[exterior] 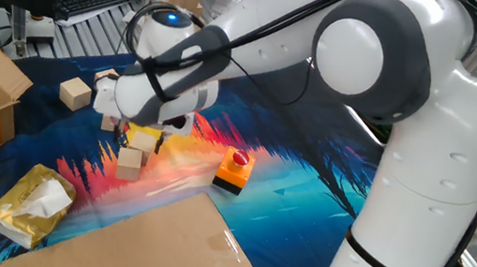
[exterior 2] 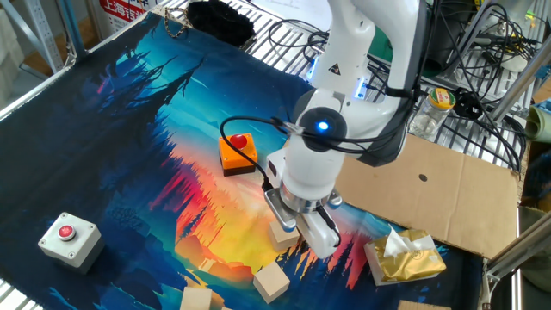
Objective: Stack the blocks into a pyramid shape
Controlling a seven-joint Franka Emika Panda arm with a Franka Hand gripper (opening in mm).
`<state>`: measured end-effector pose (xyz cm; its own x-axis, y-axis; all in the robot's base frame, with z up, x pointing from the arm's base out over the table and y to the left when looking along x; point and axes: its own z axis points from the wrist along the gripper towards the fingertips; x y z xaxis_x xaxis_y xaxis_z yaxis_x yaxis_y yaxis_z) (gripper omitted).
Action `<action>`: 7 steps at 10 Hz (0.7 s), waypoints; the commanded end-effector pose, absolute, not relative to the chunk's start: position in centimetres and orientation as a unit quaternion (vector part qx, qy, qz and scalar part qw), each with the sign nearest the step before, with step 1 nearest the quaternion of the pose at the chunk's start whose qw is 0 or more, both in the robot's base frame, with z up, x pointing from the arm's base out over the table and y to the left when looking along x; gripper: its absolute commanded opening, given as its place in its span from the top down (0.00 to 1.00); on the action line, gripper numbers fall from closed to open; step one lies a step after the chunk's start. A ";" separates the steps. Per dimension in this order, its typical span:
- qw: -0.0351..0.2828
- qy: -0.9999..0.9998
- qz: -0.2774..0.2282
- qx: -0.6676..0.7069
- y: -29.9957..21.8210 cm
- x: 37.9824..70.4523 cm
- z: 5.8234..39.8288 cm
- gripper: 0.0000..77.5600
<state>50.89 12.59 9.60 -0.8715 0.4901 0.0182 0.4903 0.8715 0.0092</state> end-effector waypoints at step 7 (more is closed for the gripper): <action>-0.006 -0.971 0.008 -0.240 11.9 51.2 8.9 0.00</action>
